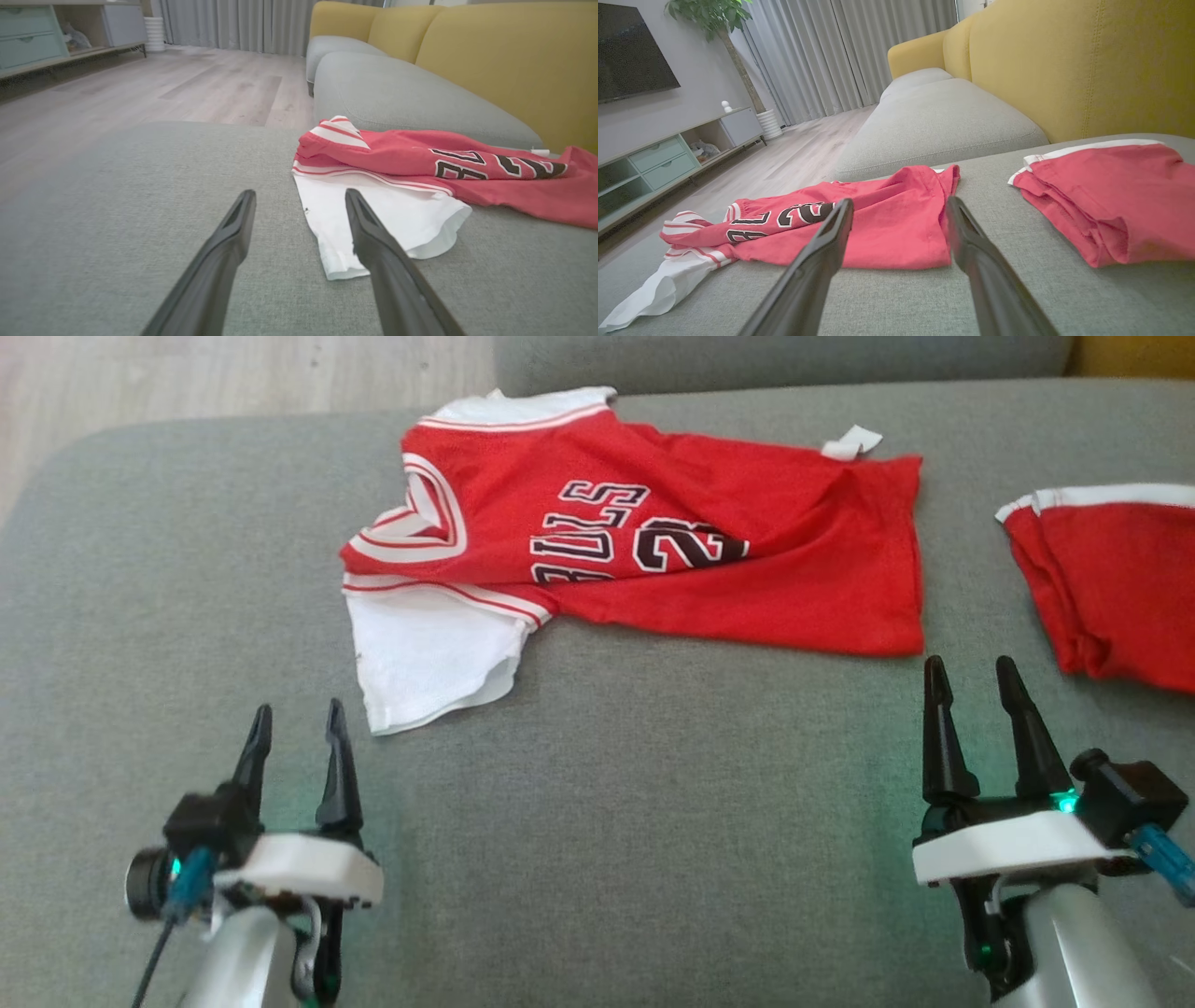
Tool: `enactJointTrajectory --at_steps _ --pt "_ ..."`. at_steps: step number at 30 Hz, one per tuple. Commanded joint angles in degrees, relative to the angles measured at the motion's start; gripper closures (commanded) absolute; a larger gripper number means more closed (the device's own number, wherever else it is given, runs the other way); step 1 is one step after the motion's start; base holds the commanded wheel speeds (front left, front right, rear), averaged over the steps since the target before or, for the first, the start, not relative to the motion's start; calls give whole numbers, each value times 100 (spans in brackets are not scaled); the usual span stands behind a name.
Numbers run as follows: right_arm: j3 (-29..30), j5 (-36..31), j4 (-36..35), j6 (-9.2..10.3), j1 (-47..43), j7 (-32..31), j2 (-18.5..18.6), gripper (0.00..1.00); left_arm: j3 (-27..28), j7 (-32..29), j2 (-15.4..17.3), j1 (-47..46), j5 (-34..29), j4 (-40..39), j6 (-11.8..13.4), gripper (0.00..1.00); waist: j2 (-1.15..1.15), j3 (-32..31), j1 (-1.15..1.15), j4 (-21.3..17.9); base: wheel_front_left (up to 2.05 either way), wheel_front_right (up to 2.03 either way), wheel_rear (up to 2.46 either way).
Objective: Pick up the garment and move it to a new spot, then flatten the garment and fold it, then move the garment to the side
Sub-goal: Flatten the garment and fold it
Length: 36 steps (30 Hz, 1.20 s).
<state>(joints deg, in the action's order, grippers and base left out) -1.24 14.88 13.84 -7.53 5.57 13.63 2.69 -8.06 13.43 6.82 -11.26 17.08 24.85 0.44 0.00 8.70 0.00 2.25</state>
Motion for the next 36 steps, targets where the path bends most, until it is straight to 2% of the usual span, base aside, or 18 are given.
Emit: enactJointTrajectory --at_steps 1,6,14,21,26,27,28,29,32,36 --pt "-151 21 -218 4 164 29 19 0 145 -59 156 -416 -17 -44 -41 0 0 89 0 -69 0 0 0" --pt "-160 7 -273 4 218 29 19 0 67 -486 248 -807 30 555 -131 0 0 270 0 -177 0 0 0" --pt "-155 26 -280 4 293 44 19 0 -100 -741 221 -1114 147 1091 -385 0 0 434 0 -310 0 0 0" --pt "-183 57 -269 4 342 64 19 0 -43 -1001 262 -1274 239 1446 -274 0 0 537 0 -393 0 0 0" --pt "-122 39 -233 4 373 80 19 0 -207 -1388 298 -1361 243 1702 -398 0 0 591 0 -417 0 0 0" --pt "-119 39 -220 4 386 83 19 0 -236 -1467 305 -1370 256 1738 -431 39 0 592 0 -421 0 0 0" --pt "-123 41 -207 4 400 86 19 0 -251 -1499 316 -1378 269 1754 -453 89 0 586 0 -427 0 0 0" --pt "-126 46 -197 4 412 88 19 0 -255 -1485 327 -1384 279 1750 -466 100 0 576 0 -431 0 0 0" --pt "-111 56 -162 4 446 95 19 0 -225 -1297 333 -1391 305 1653 -443 100 0 530 0 -428 0 0 0" --pt "-90 1 -104 4 545 80 19 0 -132 -756 329 -1413 307 1350 -333 100 0 469 0 -375 0 0 0"
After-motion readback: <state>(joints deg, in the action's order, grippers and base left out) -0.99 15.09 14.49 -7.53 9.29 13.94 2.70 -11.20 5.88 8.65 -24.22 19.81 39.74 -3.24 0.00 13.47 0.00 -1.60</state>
